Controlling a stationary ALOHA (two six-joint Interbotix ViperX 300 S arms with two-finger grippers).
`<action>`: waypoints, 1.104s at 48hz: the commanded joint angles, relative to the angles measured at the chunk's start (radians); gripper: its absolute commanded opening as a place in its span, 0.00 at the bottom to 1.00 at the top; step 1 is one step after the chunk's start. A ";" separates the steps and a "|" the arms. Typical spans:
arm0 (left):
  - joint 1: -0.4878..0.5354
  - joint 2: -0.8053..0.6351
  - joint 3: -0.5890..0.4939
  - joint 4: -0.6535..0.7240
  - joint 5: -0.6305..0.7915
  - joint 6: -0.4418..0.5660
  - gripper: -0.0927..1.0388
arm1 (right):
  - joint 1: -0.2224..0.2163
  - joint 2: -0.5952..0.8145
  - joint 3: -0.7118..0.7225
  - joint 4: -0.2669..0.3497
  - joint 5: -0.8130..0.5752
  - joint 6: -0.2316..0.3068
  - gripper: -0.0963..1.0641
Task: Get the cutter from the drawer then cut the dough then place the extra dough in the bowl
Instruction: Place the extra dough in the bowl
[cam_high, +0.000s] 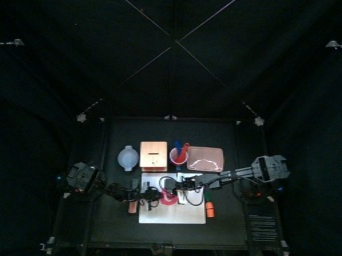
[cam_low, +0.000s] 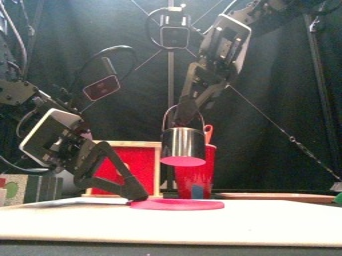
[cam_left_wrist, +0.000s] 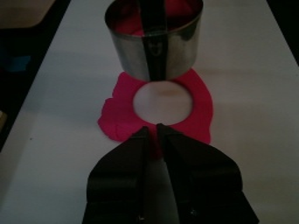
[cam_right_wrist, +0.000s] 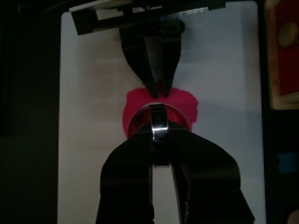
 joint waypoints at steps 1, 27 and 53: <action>-0.003 -0.012 -0.005 -0.002 0.009 0.000 0.60 | -0.003 -0.078 0.029 0.002 -0.003 0.002 0.40; 0.005 -0.083 0.003 0.000 0.009 0.009 0.61 | 0.000 -0.224 0.314 0.002 -0.094 0.005 0.41; 0.018 -0.138 0.009 0.003 0.012 0.011 0.62 | -0.005 -0.227 0.351 0.051 -0.181 0.008 0.73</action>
